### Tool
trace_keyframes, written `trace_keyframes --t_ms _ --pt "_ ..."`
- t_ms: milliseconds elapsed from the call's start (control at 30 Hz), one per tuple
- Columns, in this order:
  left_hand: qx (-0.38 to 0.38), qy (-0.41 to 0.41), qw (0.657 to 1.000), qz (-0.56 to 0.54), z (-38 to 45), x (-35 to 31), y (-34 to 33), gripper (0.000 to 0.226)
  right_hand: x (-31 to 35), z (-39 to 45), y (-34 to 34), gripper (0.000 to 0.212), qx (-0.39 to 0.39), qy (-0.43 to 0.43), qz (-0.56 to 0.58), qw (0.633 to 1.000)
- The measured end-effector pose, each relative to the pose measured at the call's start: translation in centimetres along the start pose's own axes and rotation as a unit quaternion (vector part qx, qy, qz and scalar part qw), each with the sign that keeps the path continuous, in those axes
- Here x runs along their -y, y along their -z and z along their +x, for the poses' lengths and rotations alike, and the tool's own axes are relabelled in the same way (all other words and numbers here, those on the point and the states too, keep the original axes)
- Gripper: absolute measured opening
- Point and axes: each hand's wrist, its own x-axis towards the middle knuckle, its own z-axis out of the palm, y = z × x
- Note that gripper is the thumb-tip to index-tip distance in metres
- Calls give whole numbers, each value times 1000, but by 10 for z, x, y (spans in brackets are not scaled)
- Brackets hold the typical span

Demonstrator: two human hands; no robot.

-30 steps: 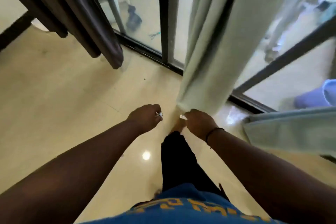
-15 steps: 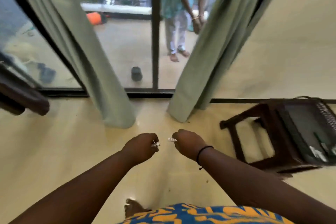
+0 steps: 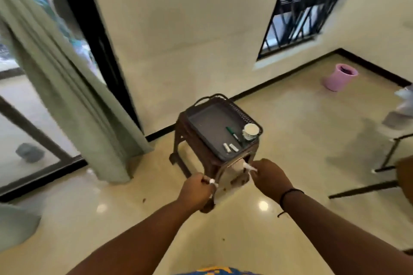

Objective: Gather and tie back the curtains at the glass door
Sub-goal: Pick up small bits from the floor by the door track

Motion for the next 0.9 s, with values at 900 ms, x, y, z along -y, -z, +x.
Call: trace_keyframes --t_ms 900 --pt "18 201 976 -77 280 -74 -24 15 -66 260 -27 35 184 -82 20 979"
